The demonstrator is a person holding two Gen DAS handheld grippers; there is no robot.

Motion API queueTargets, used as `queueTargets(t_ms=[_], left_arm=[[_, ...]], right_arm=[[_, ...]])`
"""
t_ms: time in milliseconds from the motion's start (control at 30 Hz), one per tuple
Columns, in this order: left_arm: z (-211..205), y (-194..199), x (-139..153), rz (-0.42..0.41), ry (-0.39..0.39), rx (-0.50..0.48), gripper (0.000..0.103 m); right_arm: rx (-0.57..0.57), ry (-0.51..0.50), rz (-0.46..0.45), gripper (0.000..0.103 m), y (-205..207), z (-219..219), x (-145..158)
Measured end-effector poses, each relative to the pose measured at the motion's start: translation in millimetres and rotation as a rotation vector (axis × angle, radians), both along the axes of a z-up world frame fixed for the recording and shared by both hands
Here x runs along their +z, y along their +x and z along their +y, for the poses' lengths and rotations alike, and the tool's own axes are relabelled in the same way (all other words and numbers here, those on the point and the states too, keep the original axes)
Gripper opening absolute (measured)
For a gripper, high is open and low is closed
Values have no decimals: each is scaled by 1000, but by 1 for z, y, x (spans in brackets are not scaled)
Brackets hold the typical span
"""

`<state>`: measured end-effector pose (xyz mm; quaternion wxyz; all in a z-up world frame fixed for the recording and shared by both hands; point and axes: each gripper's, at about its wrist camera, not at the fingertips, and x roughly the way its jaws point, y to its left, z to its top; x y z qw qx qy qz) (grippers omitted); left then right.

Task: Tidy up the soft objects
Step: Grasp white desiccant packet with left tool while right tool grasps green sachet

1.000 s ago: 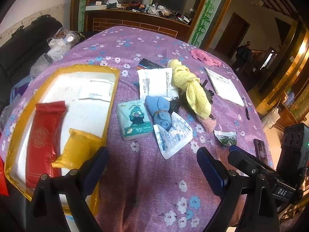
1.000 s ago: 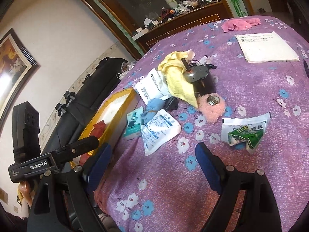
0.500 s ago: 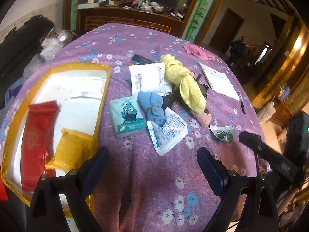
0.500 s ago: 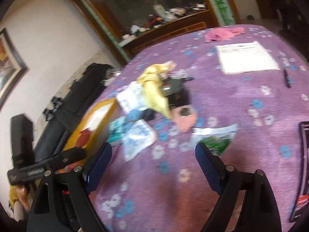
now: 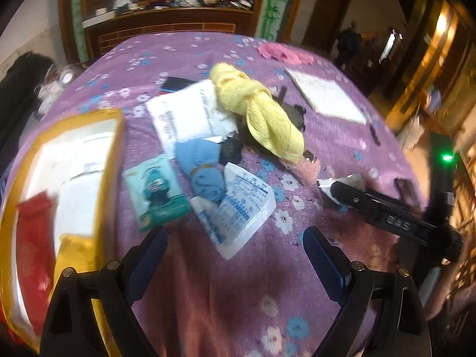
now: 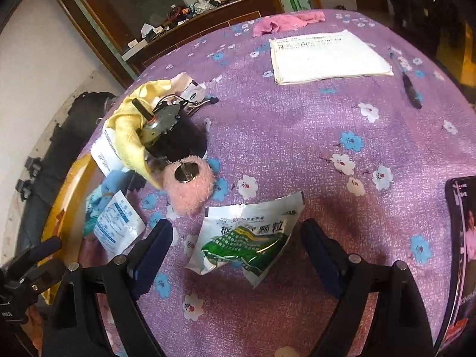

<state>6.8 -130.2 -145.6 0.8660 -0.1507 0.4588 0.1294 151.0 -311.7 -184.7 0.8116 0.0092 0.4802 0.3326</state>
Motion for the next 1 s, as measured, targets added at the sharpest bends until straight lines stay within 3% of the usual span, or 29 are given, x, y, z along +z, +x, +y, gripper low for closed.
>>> queueTargets(t_ms=[33,100,233,267,333,467,600,667,767,833,933,1000], left_arm=[[-2,8,-5,10,20,-15,94],[-6,21,-11,11,44,-39,94],[-10,45,-37,76,69,-71,87],[-11,47,-42,86,76,-75,82],[-14,45,-47,109,76,-72,74],[-24,30,-32,61,-96,-168,75],[-13,30,-25,47,-56,-101,76],[-5,34,-23,44,-73,-65,77],[-4,44,-24,-12,-58,-80,77],[-7,55,-29,12,-35,-96,76],[-19,59,-32,18,93,-119,57],[-20,50,-29,18,112,-140,49]], right_arm=[[-4,-4,-14,81,-2,-1,2],[-7,4,-8,59,-3,-3,1],[-17,12,-16,47,-2,-7,0],[-13,15,-14,34,-1,-6,-3],[17,46,4,34,0,-5,-4],[50,86,-13,34,-4,-4,0],[52,132,-7,34,-3,-8,2],[41,134,-3,34,-2,-10,2],[38,141,1,34,-1,-11,2],[38,145,5,34,-1,-11,1],[27,140,8,34,0,-13,1],[26,150,-2,34,-1,-14,2]])
